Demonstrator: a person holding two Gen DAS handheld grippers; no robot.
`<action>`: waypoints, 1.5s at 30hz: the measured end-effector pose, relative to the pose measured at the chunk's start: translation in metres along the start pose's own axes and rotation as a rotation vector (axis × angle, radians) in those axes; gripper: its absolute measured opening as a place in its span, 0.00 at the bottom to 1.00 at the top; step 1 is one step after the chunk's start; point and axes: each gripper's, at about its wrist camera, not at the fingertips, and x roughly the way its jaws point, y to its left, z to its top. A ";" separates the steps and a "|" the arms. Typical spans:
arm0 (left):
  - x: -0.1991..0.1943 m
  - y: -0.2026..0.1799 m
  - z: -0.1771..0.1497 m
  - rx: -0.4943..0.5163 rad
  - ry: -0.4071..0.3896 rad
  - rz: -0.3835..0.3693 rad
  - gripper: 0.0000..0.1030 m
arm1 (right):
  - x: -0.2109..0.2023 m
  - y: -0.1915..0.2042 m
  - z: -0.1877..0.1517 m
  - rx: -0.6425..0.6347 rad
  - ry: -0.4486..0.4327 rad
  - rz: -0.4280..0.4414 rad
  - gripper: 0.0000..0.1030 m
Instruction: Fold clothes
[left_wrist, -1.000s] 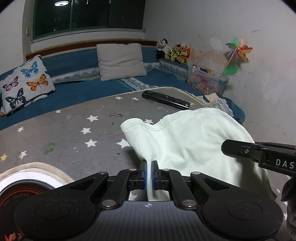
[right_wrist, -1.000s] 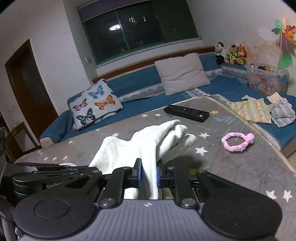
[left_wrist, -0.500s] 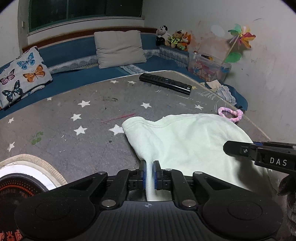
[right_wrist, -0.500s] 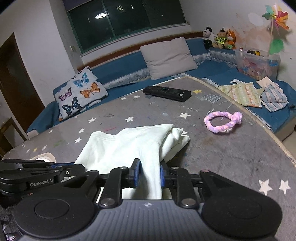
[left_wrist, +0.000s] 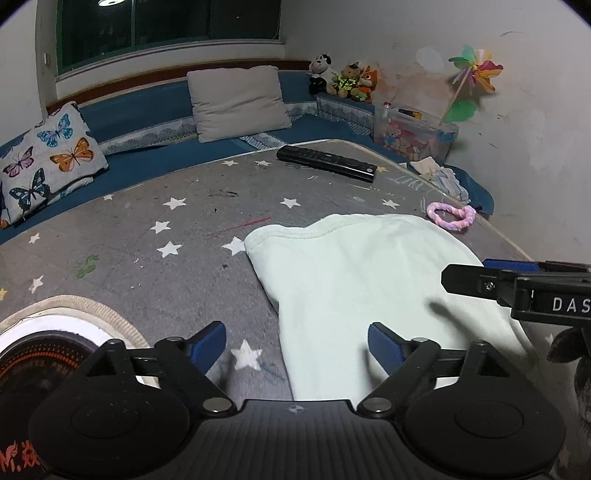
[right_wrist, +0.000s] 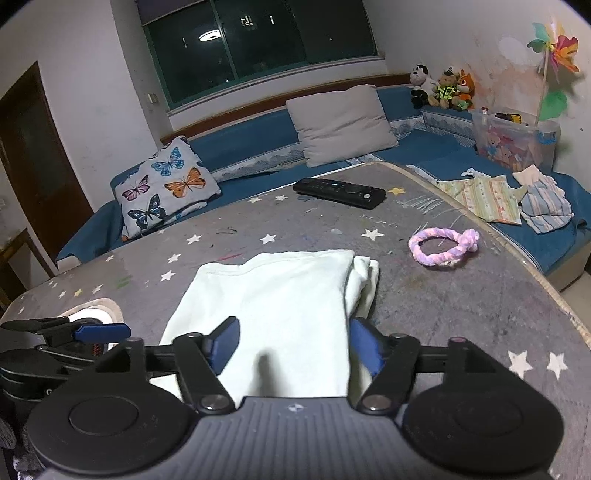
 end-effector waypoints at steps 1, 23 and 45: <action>-0.002 -0.001 -0.002 0.003 -0.002 0.000 0.88 | -0.002 0.002 -0.001 -0.005 -0.001 0.001 0.70; -0.053 -0.008 -0.048 0.033 -0.049 -0.025 1.00 | -0.052 0.027 -0.047 -0.021 -0.040 -0.027 1.00; -0.089 -0.005 -0.103 0.057 -0.037 -0.038 1.00 | -0.086 0.062 -0.103 -0.032 -0.033 -0.060 1.00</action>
